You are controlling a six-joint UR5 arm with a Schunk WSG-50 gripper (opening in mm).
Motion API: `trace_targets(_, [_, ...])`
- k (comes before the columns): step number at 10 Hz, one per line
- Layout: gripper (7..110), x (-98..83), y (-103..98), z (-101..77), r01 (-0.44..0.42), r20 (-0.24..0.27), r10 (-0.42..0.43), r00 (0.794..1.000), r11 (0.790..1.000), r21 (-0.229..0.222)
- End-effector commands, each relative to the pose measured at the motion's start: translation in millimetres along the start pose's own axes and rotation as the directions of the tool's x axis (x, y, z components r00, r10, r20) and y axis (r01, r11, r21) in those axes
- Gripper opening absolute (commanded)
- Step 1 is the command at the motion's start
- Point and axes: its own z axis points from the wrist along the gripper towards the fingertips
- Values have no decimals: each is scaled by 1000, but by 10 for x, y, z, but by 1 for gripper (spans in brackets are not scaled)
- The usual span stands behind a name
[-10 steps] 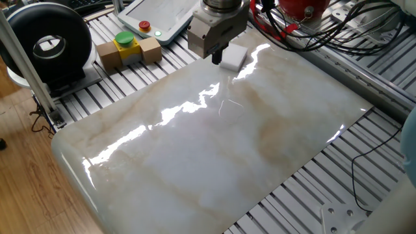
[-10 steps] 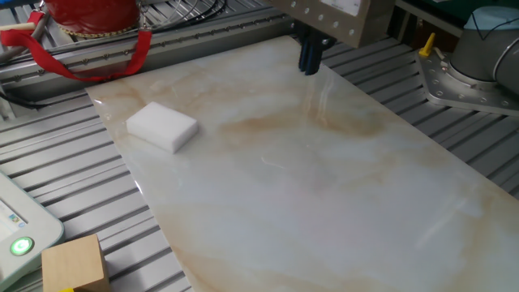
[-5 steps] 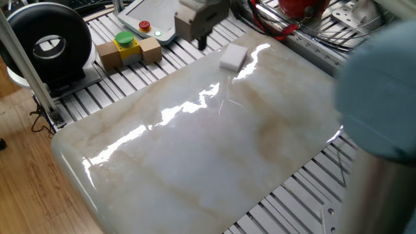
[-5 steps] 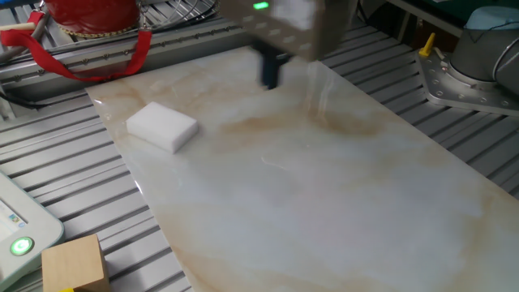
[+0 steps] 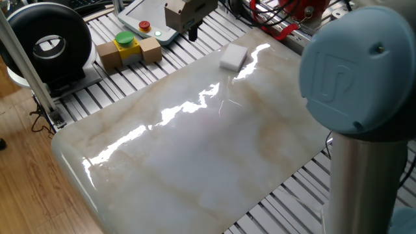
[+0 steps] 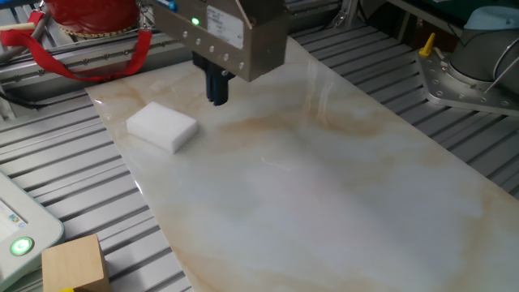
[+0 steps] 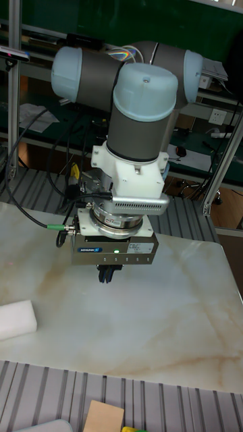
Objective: Clean the tabletop with a sponge
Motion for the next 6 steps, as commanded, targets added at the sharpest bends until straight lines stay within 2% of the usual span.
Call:
trace_targets(1, [7,-55,4,4,6,0,-6,1000,1000,-4])
trace_targets(4, [7,11,53,3,-100,-29,99,995,995,-21])
trace_targets(6, [7,-4,15,4,-69,-21,69,997,998,-7])
